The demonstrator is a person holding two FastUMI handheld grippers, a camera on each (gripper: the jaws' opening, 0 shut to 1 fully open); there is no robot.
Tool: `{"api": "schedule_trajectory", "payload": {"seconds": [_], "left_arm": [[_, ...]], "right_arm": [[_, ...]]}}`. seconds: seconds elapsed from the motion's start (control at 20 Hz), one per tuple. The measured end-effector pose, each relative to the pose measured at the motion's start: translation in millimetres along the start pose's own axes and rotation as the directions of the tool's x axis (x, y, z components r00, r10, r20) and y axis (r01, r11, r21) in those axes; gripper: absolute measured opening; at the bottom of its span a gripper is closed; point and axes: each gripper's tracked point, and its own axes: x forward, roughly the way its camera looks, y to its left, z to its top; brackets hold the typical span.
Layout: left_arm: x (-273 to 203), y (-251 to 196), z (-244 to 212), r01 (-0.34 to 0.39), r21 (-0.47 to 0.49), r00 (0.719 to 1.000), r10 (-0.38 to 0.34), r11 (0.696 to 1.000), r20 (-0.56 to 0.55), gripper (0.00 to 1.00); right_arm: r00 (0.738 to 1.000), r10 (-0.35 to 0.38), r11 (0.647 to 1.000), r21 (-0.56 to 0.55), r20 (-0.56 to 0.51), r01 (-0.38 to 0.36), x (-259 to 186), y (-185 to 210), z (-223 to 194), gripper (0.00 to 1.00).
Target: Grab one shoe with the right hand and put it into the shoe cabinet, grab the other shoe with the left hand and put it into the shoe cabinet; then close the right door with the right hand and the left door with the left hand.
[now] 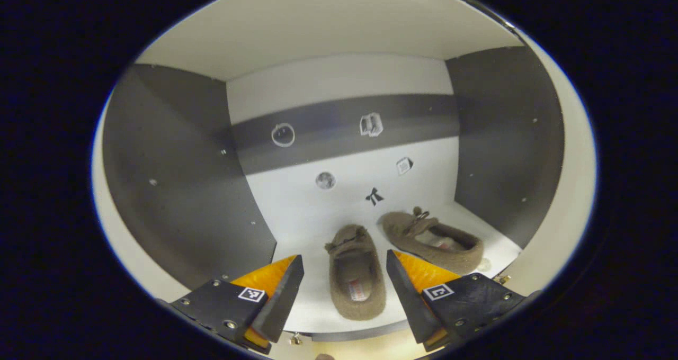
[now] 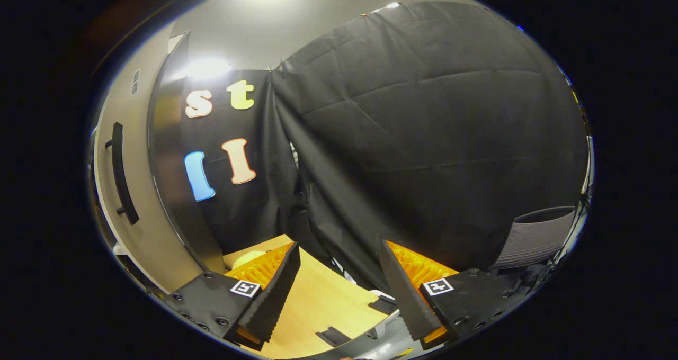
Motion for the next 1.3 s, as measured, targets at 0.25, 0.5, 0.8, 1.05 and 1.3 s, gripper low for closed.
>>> {"api": "schedule_trajectory", "payload": {"seconds": [0.25,0.5,0.8,1.05,1.3], "left_arm": [[-77.8,-20.0,37.0,-0.007,-0.07,0.983,0.02,0.998,0.184,0.91],[-156.5,-13.8,47.2,-0.045,-0.116,0.944,0.081,0.992,0.321,0.99],[-223.6,-13.5,27.9,-0.167,-0.202,0.915,0.228,0.965,0.333,0.99],[-281.9,2.2,-15.9,-0.335,-0.235,0.88,0.392,0.913,0.267,0.98],[-317.0,1.9,-56.6,-0.45,-0.273,0.831,0.511,0.85,0.221,0.91]], "right_arm": [[0.984,0.175,0.984,-0.016,-0.013,-0.175,20.6,53.7,22.6,0.95],[0.939,0.345,0.938,-0.04,0.01,-0.344,27.6,105.9,56.9,0.95],[0.862,0.507,0.857,-0.107,0.01,-0.503,43.2,152.0,76.8,0.92],[0.775,0.63,0.75,-0.229,-0.035,-0.62,59.4,187.4,70.3,0.92],[0.69,0.722,0.673,-0.185,-0.047,-0.716,35.9,221.3,80.2,0.95]]}}
